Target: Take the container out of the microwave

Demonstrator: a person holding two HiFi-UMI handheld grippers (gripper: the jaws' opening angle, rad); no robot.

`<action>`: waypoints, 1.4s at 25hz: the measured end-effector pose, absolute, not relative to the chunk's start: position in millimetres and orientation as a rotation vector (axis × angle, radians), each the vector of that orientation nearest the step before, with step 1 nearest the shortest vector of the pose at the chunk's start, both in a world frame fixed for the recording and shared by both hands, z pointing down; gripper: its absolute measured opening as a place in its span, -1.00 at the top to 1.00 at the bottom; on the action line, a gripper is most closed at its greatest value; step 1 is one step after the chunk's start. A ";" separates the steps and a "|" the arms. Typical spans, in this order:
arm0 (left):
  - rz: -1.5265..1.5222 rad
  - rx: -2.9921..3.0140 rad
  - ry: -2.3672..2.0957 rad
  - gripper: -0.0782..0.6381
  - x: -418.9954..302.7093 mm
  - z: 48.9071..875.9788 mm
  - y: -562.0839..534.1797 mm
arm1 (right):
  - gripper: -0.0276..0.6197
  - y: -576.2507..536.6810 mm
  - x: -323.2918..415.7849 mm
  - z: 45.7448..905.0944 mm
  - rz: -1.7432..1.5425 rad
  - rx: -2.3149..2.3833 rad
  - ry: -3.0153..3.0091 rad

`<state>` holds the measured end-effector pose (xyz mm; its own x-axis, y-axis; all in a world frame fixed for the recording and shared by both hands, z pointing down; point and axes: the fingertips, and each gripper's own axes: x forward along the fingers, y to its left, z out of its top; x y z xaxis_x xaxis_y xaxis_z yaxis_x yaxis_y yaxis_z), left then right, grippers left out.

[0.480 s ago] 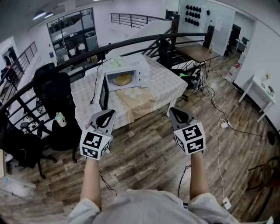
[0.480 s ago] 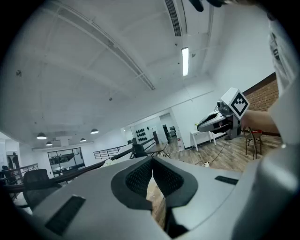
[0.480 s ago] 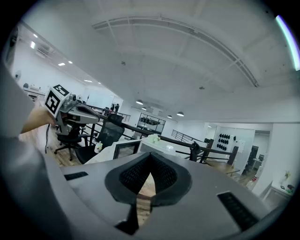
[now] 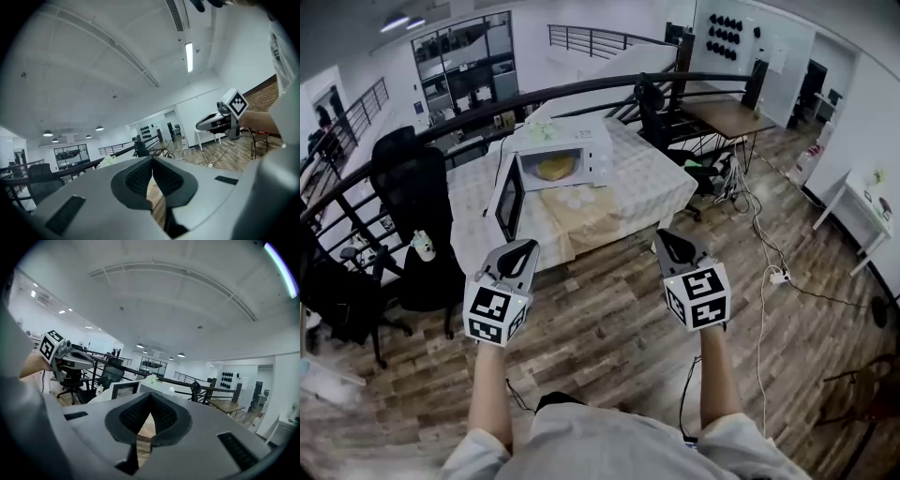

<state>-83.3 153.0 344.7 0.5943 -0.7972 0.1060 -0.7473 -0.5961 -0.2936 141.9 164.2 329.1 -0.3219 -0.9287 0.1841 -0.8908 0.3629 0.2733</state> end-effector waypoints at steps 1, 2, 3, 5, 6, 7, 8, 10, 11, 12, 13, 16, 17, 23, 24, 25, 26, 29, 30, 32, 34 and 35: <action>-0.340 -2.606 1.289 0.73 -79.5 348.4 153.2 | 0.87 162.2 146.6 330.8 -0.172 1.603 -2.324; -0.346 -2.609 1.295 0.73 -76.0 351.7 152.6 | 0.87 159.7 151.0 332.4 -0.171 1.603 -2.323; -0.350 -2.611 1.299 0.73 -73.1 354.5 151.0 | 0.87 156.8 154.7 333.8 -0.171 1.605 -2.322; -0.359 -2.611 1.304 0.73 -69.6 357.7 144.9 | 0.87 150.2 159.4 335.4 -0.165 1.611 -2.333; -0.362 -2.608 1.307 0.73 -68.6 357.9 140.1 | 0.88 146.1 160.6 335.7 -0.159 1.612 -2.345; -0.362 -2.604 1.310 0.73 -67.8 357.4 134.2 | 0.88 141.1 161.7 336.1 -0.153 1.613 -2.356; -0.360 -2.600 1.312 0.73 -66.9 356.8 127.2 | 0.88 135.0 162.7 336.8 -0.149 1.613 -2.365; -0.356 -2.594 1.312 0.73 -66.0 356.3 109.4 | 0.88 119.2 164.2 338.8 -0.147 1.612 -2.373; -0.355 -2.593 1.313 0.73 -66.7 356.5 98.5 | 0.88 109.6 164.3 339.9 -0.146 1.614 -2.376; -0.353 -2.592 1.314 0.73 -68.6 357.0 86.4 | 0.88 98.9 163.8 341.0 -0.145 1.617 -2.377; -0.351 -2.593 1.317 0.73 -71.5 357.9 73.3 | 0.87 87.0 162.8 342.3 -0.140 1.623 -2.378; -0.339 -2.600 1.311 0.73 -80.2 361.4 28.2 | 0.88 45.5 157.1 346.6 -0.118 1.646 -2.377; -0.337 -2.602 1.305 0.73 -82.4 362.5 12.1 | 0.88 30.7 154.6 347.5 -0.112 1.653 -2.376; -0.347 -2.613 1.281 0.73 -104.2 361.6 -80.6 | 0.87 -55.5 127.4 341.7 -0.088 1.675 -2.381; -0.348 -2.614 1.279 0.73 -108.4 360.3 -94.5 | 0.88 -68.4 122.4 340.6 -0.085 1.671 -2.382; -0.351 -2.614 1.278 0.73 -112.4 359.0 -107.6 | 0.88 -80.8 117.3 339.6 -0.082 1.667 -2.386; -0.354 -2.613 1.276 0.73 -116.3 358.0 -119.8 | 0.88 -92.6 112.2 338.9 -0.077 1.662 -2.392; -0.357 -2.619 1.265 0.73 -126.8 357.2 -151.2 | 0.88 -123.1 97.9 338.7 -0.058 1.652 -2.403; -0.355 -2.622 1.263 0.73 -130.3 357.4 -160.9 | 0.88 -132.8 93.8 339.0 -0.055 1.650 -2.402; -0.352 -2.628 1.265 0.73 -137.8 358.0 -180.7 | 0.88 -153.0 87.0 339.0 -0.044 1.659 -2.401; -0.351 -2.637 1.265 0.73 -144.3 359.6 -199.4 | 0.88 -172.4 82.8 340.3 -0.023 1.682 -2.391; -0.350 -2.642 1.263 0.73 -146.7 360.6 -208.0 | 0.87 -181.5 81.0 341.4 -0.016 1.690 -2.382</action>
<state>-146.7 -208.0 360.6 0.6088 -0.7828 0.1287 -0.7374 -0.6182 -0.2721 81.0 -181.5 341.4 -0.3139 -0.9337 0.1725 -0.9313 0.3381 0.1354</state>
